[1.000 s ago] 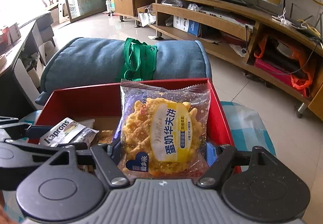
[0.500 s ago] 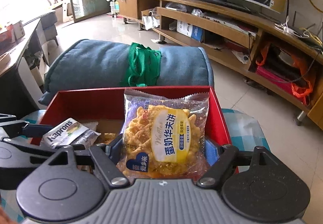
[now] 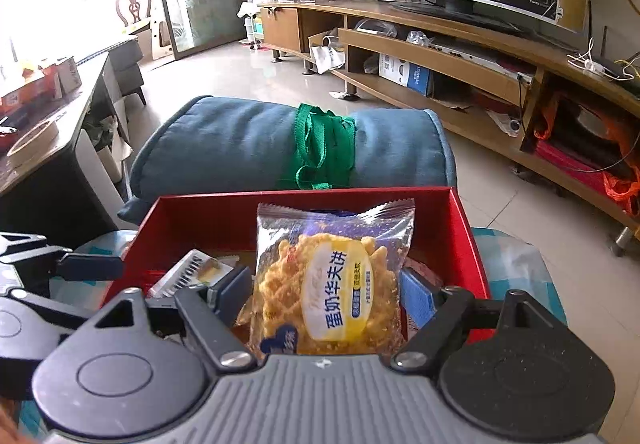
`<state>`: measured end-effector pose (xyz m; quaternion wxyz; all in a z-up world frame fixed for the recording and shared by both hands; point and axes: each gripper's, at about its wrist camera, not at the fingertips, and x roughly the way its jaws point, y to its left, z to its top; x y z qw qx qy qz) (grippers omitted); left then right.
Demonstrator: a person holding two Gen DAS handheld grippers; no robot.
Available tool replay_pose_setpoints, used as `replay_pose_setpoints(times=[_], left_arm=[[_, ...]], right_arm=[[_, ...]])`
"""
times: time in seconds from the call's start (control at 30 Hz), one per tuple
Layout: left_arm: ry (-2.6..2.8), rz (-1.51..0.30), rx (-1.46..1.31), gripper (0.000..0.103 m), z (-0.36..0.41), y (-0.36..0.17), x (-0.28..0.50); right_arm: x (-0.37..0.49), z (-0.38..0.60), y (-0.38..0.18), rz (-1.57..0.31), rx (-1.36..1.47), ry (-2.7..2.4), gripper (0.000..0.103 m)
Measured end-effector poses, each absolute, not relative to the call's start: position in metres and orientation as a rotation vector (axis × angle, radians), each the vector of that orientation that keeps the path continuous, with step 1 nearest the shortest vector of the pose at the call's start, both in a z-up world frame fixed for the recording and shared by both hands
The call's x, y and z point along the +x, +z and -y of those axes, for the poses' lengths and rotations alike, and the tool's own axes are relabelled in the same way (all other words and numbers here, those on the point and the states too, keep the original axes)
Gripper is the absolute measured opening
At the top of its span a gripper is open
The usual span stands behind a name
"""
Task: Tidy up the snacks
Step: 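Lower the Kaprons pack into the tray with the left tool while the right tool lowers the waffle bag, then open both tools to release the packs into the tray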
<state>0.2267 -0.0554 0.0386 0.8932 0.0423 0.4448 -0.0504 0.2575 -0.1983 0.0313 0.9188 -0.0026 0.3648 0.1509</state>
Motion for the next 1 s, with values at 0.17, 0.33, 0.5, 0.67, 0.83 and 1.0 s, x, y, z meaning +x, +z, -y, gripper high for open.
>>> replay_pose_setpoints(times=[0.17, 0.33, 0.5, 0.67, 0.83, 1.0], left_arm=[[-0.106, -0.913, 0.079, 0.078, 0.051, 0.043, 0.221], [-0.101, -0.911, 0.072, 0.08, 0.049, 0.045, 0.218], [-0.097, -0.905, 0.072, 0.086, 0.05, 0.046, 0.216], [-0.084, -0.911, 0.082, 0.087, 0.051, 0.045, 0.217], [-0.075, -0.908, 0.052, 0.091, 0.048, 0.048, 0.214], [-0.031, -0.889, 0.068, 0.094, 0.047, 0.051, 0.208]], right_arm=[[0.256, 0.199, 0.036, -0.751, 0.04, 0.328, 0.079], [0.253, 0.203, 0.04, -0.755, 0.062, 0.311, 0.079], [0.25, 0.206, 0.042, -0.754, 0.072, 0.283, 0.079], [0.245, 0.21, 0.045, -0.755, 0.076, 0.263, 0.079], [0.233, 0.213, 0.055, -0.742, 0.083, 0.245, 0.079], [0.214, 0.214, 0.064, -0.742, 0.082, 0.227, 0.08]])
